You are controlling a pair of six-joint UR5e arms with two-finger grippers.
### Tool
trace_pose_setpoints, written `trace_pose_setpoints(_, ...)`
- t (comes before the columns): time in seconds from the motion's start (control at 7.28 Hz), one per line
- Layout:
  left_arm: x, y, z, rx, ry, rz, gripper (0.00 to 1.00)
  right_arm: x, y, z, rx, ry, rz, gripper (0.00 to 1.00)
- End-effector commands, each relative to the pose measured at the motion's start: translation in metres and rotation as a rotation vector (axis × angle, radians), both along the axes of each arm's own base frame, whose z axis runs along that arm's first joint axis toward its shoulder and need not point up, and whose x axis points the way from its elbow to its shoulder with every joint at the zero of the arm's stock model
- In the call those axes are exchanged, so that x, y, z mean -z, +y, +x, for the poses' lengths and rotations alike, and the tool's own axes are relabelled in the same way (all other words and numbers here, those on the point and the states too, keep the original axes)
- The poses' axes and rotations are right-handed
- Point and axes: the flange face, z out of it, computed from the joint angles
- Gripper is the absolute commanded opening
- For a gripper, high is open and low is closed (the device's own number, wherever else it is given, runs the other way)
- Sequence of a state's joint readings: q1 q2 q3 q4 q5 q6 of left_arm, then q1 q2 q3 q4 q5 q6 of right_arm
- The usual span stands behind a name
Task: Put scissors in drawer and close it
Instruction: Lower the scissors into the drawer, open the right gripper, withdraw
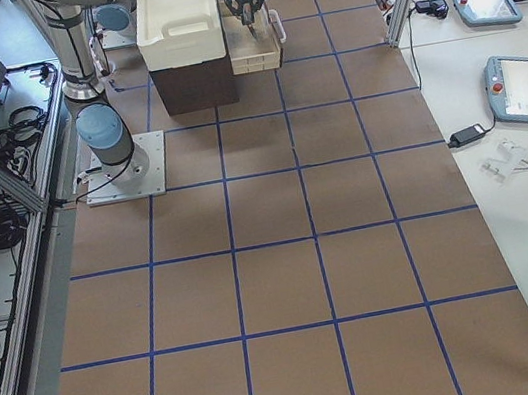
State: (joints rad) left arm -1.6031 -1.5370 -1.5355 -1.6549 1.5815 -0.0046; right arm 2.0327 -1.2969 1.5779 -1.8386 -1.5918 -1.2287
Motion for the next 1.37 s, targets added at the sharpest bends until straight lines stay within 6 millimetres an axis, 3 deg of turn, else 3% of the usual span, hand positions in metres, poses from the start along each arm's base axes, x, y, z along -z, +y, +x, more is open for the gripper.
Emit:
trace_pose_setpoints(0.0, 0.0, 0.0, 0.0, 0.0, 0.0, 0.0, 1.0, 0.018, 0.003, 0.013, -0.02, 0.01, 0.021, 0.0)
trace_pose_setpoints(0.27, 0.0, 0.0, 0.0, 0.0, 0.0, -0.001, 1.0, 0.034, -0.001, 0.017, -0.02, 0.019, 0.042, 0.0)
trace_pose_setpoints(0.41, 0.0, 0.0, 0.0, 0.0, 0.0, 0.0, 1.0, 0.035, 0.0, 0.018, -0.02, 0.021, 0.047, 0.25)
trace_pose_setpoints(0.55, 0.0, 0.0, 0.0, 0.0, 0.0, -0.001, 1.0, 0.034, -0.001, 0.017, 0.008, 0.019, 0.044, 0.58)
trace_pose_setpoints(0.82, 0.001, -0.001, 0.0, 0.0, 0.0, 0.0, 1.0, 0.023, -0.002, 0.017, 0.025, 0.01, 0.022, 0.82)
trace_pose_setpoints(0.96, 0.001, -0.001, 0.0, 0.003, 0.0, 0.0, 1.0, -0.004, -0.008, 0.012, 0.037, -0.01, -0.033, 0.82)
trace_pose_setpoints(1.1, 0.003, -0.005, 0.002, 0.014, 0.002, -0.006, 1.0, -0.034, -0.026, -0.005, 0.174, -0.036, -0.086, 0.82)
trace_pose_setpoints(1.24, 0.002, -0.006, 0.003, 0.005, 0.0, -0.012, 1.0, -0.048, -0.046, -0.029, 0.392, -0.065, -0.104, 0.82)
